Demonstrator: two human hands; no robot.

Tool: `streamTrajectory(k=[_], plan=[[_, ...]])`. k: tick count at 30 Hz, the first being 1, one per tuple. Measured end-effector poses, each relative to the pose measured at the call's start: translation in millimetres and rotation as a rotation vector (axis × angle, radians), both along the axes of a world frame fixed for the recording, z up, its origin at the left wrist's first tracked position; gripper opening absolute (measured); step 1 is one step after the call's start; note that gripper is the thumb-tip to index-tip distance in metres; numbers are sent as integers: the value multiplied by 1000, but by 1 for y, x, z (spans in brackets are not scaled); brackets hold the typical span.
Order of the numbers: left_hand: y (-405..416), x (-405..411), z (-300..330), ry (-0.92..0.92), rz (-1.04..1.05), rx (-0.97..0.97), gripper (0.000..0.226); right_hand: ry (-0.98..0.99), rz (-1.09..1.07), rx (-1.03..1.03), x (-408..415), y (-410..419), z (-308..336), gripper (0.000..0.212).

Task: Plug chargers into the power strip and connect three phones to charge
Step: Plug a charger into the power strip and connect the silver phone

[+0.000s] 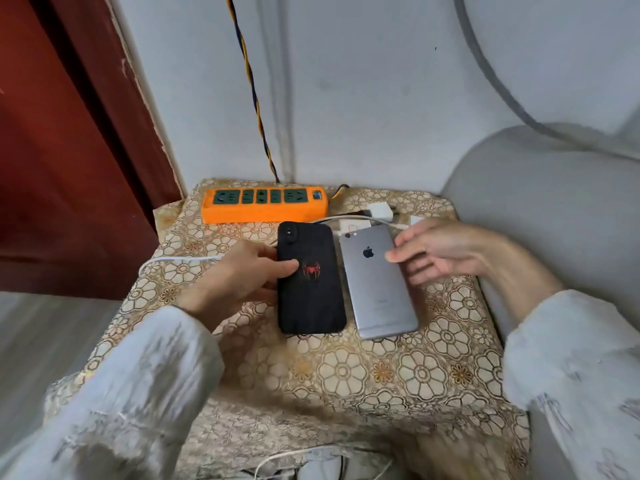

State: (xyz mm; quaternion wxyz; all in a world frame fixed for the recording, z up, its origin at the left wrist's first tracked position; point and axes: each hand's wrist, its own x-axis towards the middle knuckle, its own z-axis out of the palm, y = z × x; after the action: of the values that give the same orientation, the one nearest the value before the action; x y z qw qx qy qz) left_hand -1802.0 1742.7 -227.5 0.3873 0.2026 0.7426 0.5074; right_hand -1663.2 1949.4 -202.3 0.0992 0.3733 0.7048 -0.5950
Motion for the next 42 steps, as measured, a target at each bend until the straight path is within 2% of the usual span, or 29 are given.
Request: streamTrajectory(k=[6, 13, 17, 20, 21, 24, 27, 30, 33, 35, 38, 42], plan=[[-13, 10, 3, 139, -56, -112, 13, -135, 7, 84, 17, -20, 0, 45], [-16, 20, 3, 458, -83, -243, 18, -184, 23, 298, 18, -36, 7, 37], [-19, 19, 3, 539, -143, -271, 16, -256, 125, 561, 2, -38, 12, 21], [-20, 11, 3, 694, -196, -272, 19, -123, 128, 1032, -17, -32, 12, 20], [-19, 5, 3, 797, -169, -255, 19, -49, 141, 1132, -24, -30, 11, 22], [-22, -20, 5, 1044, -34, -186, 29, 63, 345, 1157, -44, -25, -1, 46], [-29, -51, 0, 1168, -86, -347, 45, 31, 501, 1174, -56, -23, -8, 53], [-39, -68, -12, 1064, -275, -604, 64, -64, 580, 1193, -61, -21, -11, 64], [-46, -76, -27, 971, -451, -724, 69, -122, 625, 1293, -62, -24, -13, 52], [-48, -78, -31, 988, -457, -729, 68, -81, 600, 1307, -62, -26, -10, 46], [-51, -75, -32, 1015, -446, -725, 69, 35, 519, 1241, -62, -30, -2, 50], [-52, -77, -29, 1008, -460, -718, 68, -41, 580, 1311, -57, -29, 0, 56]])
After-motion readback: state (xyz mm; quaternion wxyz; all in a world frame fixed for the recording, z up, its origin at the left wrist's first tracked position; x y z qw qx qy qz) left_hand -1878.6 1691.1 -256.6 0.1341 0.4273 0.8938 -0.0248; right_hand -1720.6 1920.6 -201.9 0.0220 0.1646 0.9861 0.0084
